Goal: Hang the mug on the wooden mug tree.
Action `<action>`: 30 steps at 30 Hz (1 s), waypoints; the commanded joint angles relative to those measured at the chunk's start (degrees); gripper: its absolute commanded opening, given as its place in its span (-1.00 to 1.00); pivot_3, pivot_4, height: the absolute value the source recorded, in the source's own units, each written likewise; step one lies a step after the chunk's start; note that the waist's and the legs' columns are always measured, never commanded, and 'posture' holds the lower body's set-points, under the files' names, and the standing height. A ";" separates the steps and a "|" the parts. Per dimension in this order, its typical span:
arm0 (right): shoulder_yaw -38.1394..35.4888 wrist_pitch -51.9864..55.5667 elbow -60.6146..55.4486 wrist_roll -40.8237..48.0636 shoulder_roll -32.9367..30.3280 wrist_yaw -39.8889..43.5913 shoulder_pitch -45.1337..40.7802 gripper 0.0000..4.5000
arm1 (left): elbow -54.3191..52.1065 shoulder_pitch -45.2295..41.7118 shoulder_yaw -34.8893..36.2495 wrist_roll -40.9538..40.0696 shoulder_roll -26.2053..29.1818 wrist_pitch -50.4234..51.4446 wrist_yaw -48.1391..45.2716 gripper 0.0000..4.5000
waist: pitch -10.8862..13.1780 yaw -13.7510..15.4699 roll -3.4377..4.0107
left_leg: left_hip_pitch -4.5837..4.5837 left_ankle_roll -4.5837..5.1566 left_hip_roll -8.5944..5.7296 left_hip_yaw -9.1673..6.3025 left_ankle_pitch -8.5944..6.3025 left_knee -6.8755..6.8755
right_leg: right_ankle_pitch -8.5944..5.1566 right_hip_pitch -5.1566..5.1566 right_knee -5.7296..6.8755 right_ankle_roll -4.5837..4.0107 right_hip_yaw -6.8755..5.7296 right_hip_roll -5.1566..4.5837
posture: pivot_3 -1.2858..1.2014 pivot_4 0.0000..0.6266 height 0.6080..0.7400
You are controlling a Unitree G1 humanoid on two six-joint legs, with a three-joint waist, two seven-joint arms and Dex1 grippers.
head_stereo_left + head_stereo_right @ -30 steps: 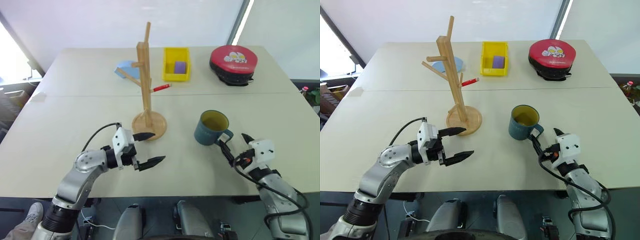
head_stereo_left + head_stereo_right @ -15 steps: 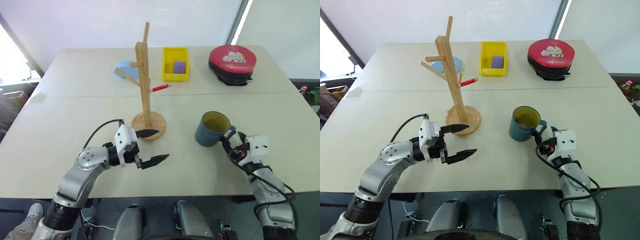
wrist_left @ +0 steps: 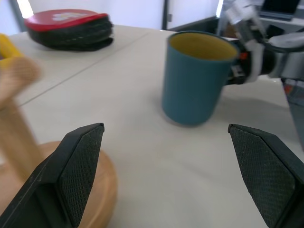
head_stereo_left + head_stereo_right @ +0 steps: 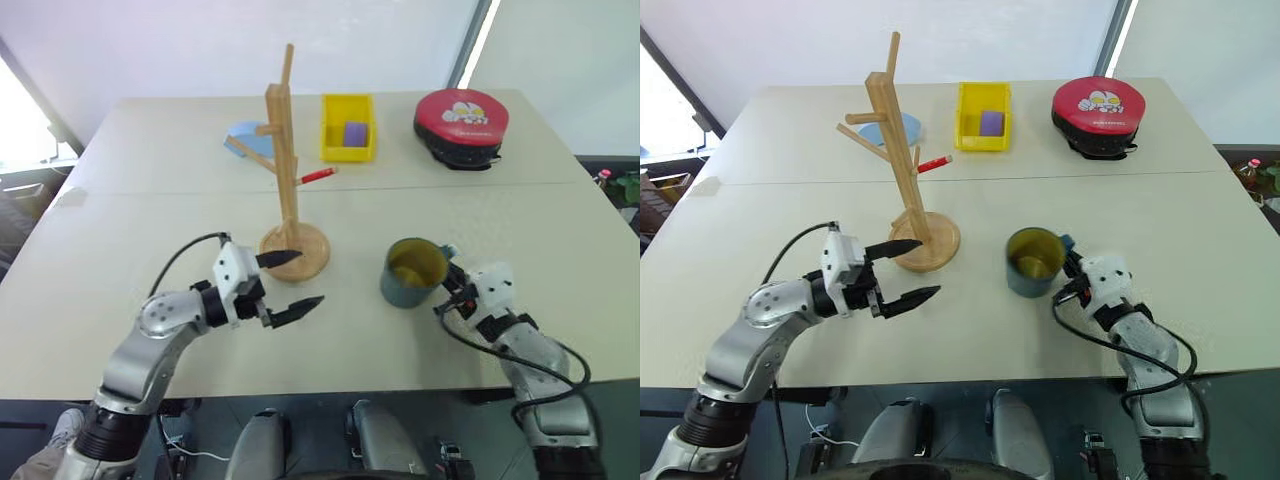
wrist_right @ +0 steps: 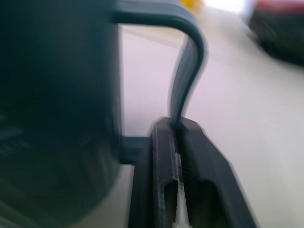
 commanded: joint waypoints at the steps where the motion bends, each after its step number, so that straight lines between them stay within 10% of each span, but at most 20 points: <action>1: 4.59 -2.83 -7.72 -4.80 -5.20 5.32 -4.94 -0.99 | 0.37 1.40 4.67 -1.97 1.64 -1.05 -0.67 1.00 | 0.00 0.02 0.00 | 0.00 0.00 0.00 -0.01 0.00 0.00 | 0.00 0.00 0.00 0.00 -0.01 0.00 | 0.03 -0.52 1.00; 30: 10.37 -4.84 16.10 -1.62 -2.19 17.53 -43.78 -0.99 | 2.45 -3.68 17.49 -14.78 4.69 4.62 0.29 1.00 | 0.09 0.16 -0.13 | -0.14 0.00 -0.08 -0.09 0.00 0.18 | 0.02 -0.01 0.01 0.01 -0.14 -0.22 | 0.03 -0.52 1.00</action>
